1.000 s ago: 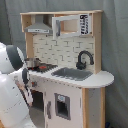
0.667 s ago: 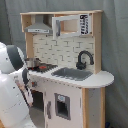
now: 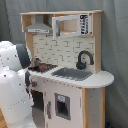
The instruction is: Play with the kitchen
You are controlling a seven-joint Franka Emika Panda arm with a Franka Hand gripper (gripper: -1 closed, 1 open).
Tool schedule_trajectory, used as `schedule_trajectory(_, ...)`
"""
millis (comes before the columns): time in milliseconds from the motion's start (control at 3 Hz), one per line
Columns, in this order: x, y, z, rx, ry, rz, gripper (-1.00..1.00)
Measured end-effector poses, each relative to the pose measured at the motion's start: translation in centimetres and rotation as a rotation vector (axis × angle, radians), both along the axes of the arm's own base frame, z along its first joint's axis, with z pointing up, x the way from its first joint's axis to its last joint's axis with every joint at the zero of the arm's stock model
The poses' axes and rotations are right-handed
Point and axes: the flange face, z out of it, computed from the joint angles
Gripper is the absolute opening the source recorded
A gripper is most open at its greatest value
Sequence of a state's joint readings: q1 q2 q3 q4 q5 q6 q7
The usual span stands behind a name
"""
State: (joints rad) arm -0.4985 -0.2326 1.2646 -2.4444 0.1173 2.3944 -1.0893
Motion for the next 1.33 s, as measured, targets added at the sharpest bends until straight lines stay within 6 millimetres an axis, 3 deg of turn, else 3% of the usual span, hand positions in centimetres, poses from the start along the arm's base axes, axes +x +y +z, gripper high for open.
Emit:
schedule_trajectory(1000,-2.9,3.0,-2.1,-0.014,0.006,-0.094,-1.00)
schedule_trajectory(1333,-3.2,4.6,-1.7,-0.002,-0.008,-0.102,-1.00)
